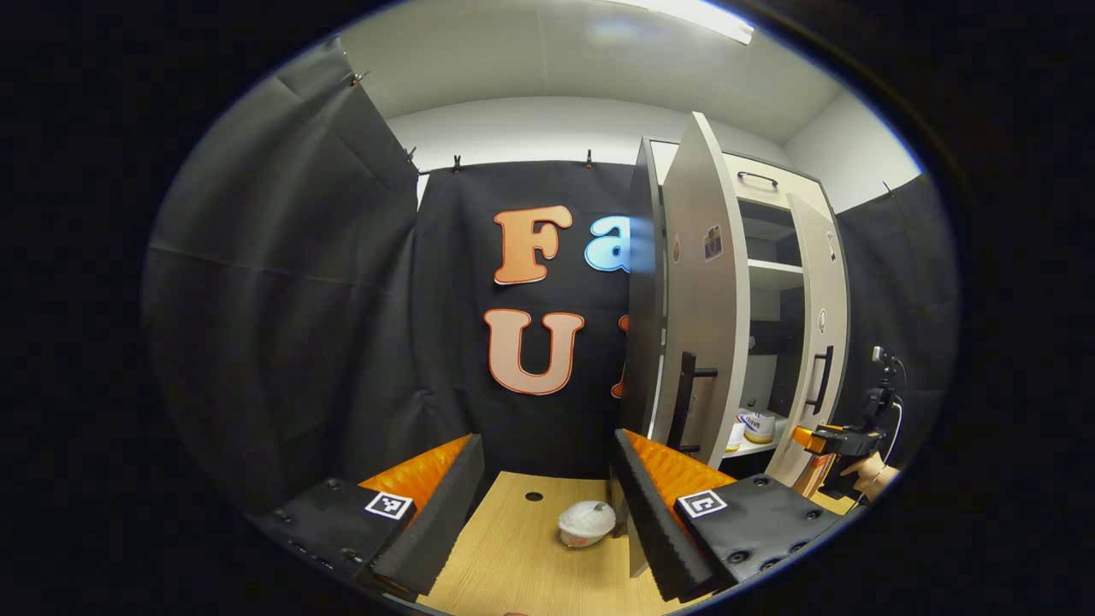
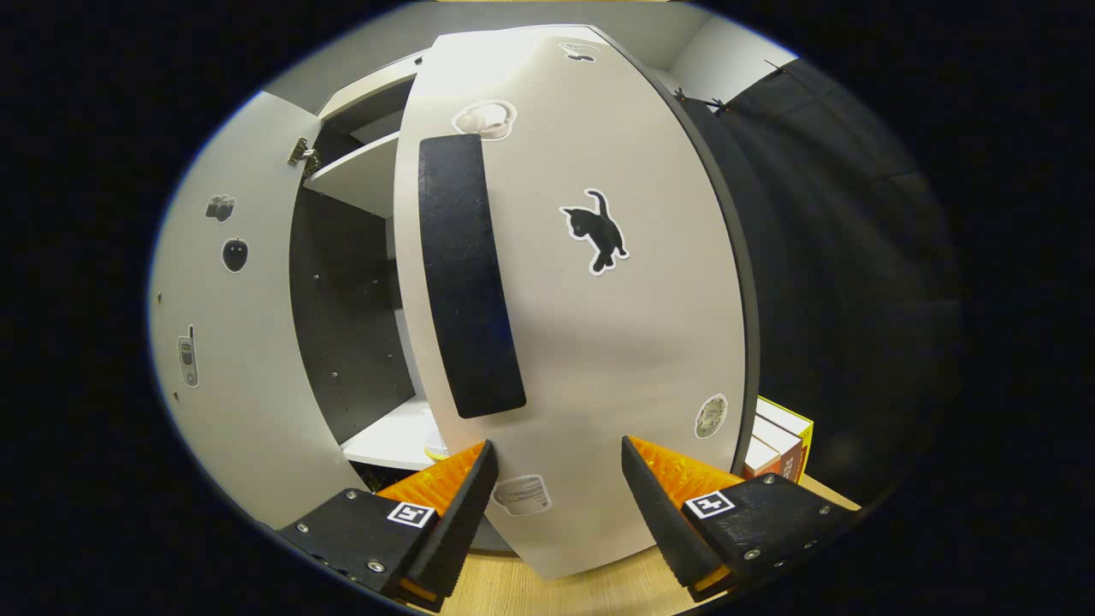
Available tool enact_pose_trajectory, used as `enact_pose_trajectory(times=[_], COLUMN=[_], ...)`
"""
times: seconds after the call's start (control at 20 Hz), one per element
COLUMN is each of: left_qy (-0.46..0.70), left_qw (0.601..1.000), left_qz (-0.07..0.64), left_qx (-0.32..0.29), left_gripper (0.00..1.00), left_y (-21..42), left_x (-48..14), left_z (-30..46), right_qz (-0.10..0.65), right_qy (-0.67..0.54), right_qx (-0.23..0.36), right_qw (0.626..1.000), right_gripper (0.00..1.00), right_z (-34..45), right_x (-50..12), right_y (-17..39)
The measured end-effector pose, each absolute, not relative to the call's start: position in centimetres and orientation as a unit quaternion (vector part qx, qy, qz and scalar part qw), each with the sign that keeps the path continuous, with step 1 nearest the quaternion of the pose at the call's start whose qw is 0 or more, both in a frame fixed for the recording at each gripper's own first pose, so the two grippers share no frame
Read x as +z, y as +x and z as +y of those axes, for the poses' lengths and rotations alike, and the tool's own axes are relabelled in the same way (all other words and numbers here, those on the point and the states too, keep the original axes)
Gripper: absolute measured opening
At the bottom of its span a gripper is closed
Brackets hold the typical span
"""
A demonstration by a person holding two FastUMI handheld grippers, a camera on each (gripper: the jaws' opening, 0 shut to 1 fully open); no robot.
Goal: Grab one shoe with the right hand and put it into the shoe cabinet, grab the other shoe with the left hand and put it into the shoe cabinet; then close the right door with the right hand and the left door with the left hand.
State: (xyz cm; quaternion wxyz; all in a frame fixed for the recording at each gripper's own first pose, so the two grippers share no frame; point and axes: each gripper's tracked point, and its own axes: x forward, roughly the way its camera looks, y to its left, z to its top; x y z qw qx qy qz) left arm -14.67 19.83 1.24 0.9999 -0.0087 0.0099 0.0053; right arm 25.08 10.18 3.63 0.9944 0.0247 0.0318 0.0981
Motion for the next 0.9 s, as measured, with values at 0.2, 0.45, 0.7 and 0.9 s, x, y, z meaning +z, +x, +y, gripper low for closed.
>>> enact_pose_trajectory(times=[0.2, 0.45, 0.7, 0.9], left_qy=[-0.013, -0.016, -0.021, -0.014], left_qw=[1.000, 0.999, 0.999, 0.999], left_qz=[0.022, 0.039, 0.039, 0.037], left_qx=[0.003, 0.011, 0.012, 0.012], left_gripper=[0.95, 0.95, 0.99, 0.99], left_y=[-14.6, -14.7, -14.2, -13.3], left_x=[-0.6, -2.6, -3.2, -3.8], left_z=[20.0, 20.9, 21.1, 20.7], right_qz=[0.028, 0.026, 0.023, 0.031], right_qy=[0.009, 0.008, -0.010, -0.007], right_qx=[0.086, 0.074, 0.064, 0.059], right_qw=[0.996, 0.997, 0.998, 0.998], right_gripper=[0.91, 0.91, 0.91, 0.91], right_z=[10.6, 10.8, 11.0, 10.6], right_x=[3.7, 3.7, 3.9, 3.8], right_y=[25.9, 26.5, 27.0, 26.7])
